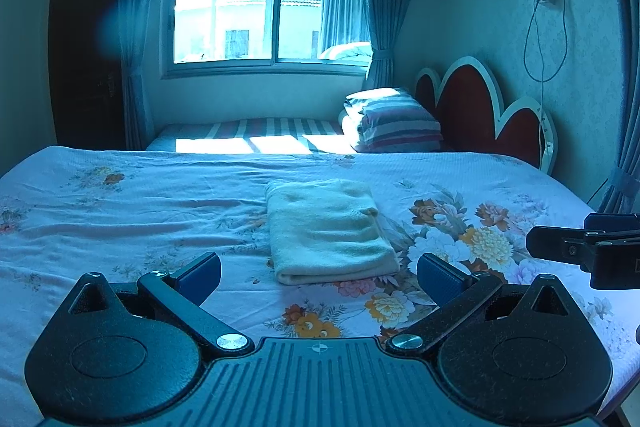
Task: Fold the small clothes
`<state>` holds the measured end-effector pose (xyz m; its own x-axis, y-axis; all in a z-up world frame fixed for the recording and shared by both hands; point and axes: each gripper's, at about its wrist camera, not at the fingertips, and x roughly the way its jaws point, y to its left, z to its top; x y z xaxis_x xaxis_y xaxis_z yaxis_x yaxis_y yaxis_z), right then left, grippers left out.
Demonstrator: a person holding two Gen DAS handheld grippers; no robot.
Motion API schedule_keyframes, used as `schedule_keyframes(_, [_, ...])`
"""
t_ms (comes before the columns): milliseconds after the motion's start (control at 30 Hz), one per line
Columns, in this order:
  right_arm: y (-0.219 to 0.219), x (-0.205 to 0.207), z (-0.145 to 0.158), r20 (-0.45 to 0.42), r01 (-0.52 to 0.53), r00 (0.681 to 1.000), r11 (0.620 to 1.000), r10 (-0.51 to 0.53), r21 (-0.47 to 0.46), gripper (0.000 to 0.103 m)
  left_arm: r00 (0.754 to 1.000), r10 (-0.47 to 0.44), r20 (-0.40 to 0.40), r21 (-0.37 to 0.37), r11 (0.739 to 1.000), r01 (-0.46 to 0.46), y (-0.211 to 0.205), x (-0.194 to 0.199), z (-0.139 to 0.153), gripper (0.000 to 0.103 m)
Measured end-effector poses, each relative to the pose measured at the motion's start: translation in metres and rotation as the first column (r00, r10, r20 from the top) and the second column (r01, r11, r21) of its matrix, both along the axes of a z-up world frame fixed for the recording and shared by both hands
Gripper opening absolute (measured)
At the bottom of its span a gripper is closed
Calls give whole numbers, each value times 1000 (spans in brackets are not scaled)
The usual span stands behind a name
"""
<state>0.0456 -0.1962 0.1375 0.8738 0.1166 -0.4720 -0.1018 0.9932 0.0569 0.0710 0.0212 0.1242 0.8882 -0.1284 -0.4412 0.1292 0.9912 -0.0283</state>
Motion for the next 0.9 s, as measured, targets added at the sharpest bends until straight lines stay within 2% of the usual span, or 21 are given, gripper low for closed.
schedule_keyframes(900, [-1, 0, 0, 4, 9, 1000, 1000, -9, 11, 102, 1000, -8, 4, 0, 1000, 8, -4, 0, 3, 103])
